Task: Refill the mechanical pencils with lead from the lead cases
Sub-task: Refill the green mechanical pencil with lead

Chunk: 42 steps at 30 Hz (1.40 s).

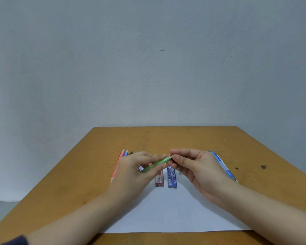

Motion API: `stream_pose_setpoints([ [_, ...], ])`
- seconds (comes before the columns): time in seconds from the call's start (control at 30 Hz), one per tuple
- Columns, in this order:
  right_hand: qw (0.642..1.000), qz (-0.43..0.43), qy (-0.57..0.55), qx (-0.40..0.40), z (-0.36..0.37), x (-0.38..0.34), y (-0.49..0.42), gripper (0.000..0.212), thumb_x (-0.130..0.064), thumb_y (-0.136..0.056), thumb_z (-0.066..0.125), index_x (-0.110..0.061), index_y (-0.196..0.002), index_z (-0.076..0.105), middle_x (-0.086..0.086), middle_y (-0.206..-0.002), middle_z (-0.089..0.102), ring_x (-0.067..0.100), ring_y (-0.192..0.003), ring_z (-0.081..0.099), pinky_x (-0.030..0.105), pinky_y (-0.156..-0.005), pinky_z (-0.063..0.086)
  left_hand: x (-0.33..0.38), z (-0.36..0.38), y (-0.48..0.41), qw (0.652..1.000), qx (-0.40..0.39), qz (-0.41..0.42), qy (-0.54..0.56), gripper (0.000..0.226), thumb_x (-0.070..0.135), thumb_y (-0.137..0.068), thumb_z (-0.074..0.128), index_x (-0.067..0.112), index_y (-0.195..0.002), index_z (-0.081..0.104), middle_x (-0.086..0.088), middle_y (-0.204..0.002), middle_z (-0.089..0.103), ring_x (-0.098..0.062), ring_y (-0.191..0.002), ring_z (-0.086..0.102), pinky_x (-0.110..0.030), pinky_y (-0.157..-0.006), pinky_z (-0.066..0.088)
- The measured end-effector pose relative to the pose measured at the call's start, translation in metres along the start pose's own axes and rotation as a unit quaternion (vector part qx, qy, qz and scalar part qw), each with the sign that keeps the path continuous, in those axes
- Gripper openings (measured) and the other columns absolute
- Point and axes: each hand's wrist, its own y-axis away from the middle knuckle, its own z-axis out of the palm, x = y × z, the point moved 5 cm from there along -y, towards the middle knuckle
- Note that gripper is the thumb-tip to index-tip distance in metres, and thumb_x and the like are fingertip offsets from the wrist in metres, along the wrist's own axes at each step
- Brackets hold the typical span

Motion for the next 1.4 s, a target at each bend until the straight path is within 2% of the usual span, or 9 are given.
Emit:
stream_pose_setpoints([
  [0.2, 1.0, 0.017, -0.009, -0.008, 0.001, 0.002, 0.0, 0.021, 0.0, -0.064, 0.063, 0.003, -0.084, 0.069, 0.014, -0.07, 0.069, 0.015, -0.058, 0.065, 0.02, -0.062, 0.055, 0.0, 0.001, 0.001, 1.0, 0.0, 0.013, 0.005, 0.022, 0.044, -0.075, 0.075, 0.046, -0.096, 0.071, 0.016, -0.08, 0.071, -0.006, -0.082, 0.066, 0.0, -0.079, 0.035],
  [0.53, 0.999, 0.037, -0.011, -0.019, 0.003, 0.004, -0.002, 0.019, 0.008, -0.071, 0.061, -0.003, -0.069, 0.076, 0.016, -0.077, 0.071, 0.015, -0.065, 0.069, 0.017, -0.062, 0.055, -0.001, 0.0, 0.0, 0.999, 0.015, 0.025, -0.023, 0.023, 0.034, -0.075, 0.076, 0.028, -0.097, 0.076, 0.014, -0.074, 0.069, -0.002, -0.074, 0.063, 0.002, -0.077, 0.034],
  [0.67, 0.999, 0.041, -0.01, -0.02, 0.003, 0.004, -0.001, 0.023, 0.014, -0.078, 0.057, 0.0, -0.073, 0.074, 0.017, -0.078, 0.071, 0.016, -0.066, 0.069, 0.017, -0.062, 0.055, -0.004, 0.001, 0.0, 0.999, 0.015, 0.025, -0.021, 0.024, 0.034, -0.075, 0.074, 0.031, -0.099, 0.075, 0.01, -0.074, 0.07, -0.004, -0.066, 0.06, -0.007, -0.07, 0.041],
  [0.8, 0.998, 0.046, -0.02, -0.028, 0.002, 0.003, -0.001, 0.018, 0.012, -0.075, 0.059, 0.002, -0.078, 0.074, 0.018, -0.079, 0.071, 0.017, -0.067, 0.069, 0.018, -0.064, 0.056, 0.0, 0.001, 0.001, 0.999, 0.017, 0.029, -0.027, 0.023, 0.03, -0.075, 0.074, 0.032, -0.098, 0.074, 0.011, -0.072, 0.069, 0.002, -0.063, 0.055, 0.002, -0.076, 0.033],
  [0.93, 0.999, 0.033, -0.02, -0.037, 0.0, 0.0, -0.003, 0.025, 0.018, -0.081, 0.051, 0.005, -0.089, 0.07, 0.017, -0.078, 0.069, 0.018, -0.064, 0.067, 0.021, -0.069, 0.057, 0.002, 0.002, 0.0, 0.999, 0.02, 0.026, -0.015, 0.025, 0.026, -0.075, 0.077, 0.034, -0.099, 0.072, 0.026, -0.073, 0.065, 0.009, -0.066, 0.057, 0.0, -0.076, 0.034],
  [1.03, 0.999, 0.012, -0.009, -0.035, -0.002, -0.001, -0.004, 0.033, 0.022, -0.081, 0.044, 0.004, -0.085, 0.071, 0.017, -0.076, 0.066, 0.021, -0.063, 0.064, 0.022, -0.066, 0.056, 0.001, 0.0, 0.0, 0.999, 0.025, 0.014, -0.03, 0.024, 0.035, -0.074, 0.074, 0.04, -0.097, 0.072, 0.022, -0.076, 0.067, 0.006, -0.066, 0.057, 0.001, -0.084, 0.029],
  [1.1, 0.999, -0.012, 0.046, -0.017, -0.006, -0.002, -0.005, 0.036, 0.023, -0.081, 0.044, 0.0, -0.081, 0.072, 0.014, -0.074, 0.066, 0.019, -0.064, 0.062, 0.023, -0.059, 0.053, -0.004, 0.001, -0.001, 1.0, 0.02, 0.0, -0.023, 0.024, 0.046, -0.074, 0.07, 0.049, -0.097, 0.07, 0.02, -0.083, 0.068, 0.001, -0.067, 0.057, -0.013, -0.093, 0.034],
  [1.2, 0.97, -0.079, 0.229, 0.037, -0.016, -0.009, -0.009, 0.042, 0.021, -0.079, 0.046, -0.011, -0.076, 0.073, 0.005, -0.07, 0.067, 0.007, -0.055, 0.054, 0.019, -0.05, 0.043, -0.008, 0.0, -0.001, 1.0, 0.018, -0.012, -0.017, 0.03, 0.057, -0.074, 0.062, 0.059, -0.104, 0.06, 0.02, -0.085, 0.068, -0.001, -0.069, 0.056, -0.059, -0.09, 0.041],
  [1.4, 0.88, -0.094, 0.464, 0.048, -0.031, -0.016, -0.019, 0.033, 0.004, -0.078, 0.061, -0.024, -0.092, 0.073, -0.006, -0.08, 0.057, 0.008, -0.058, 0.045, 0.009, -0.05, 0.036, -0.009, 0.001, -0.001, 1.0, 0.015, -0.015, -0.014, 0.029, 0.06, -0.073, 0.06, 0.062, -0.102, 0.06, 0.022, -0.085, 0.068, -0.008, -0.07, 0.057, -0.069, -0.086, 0.041],
])
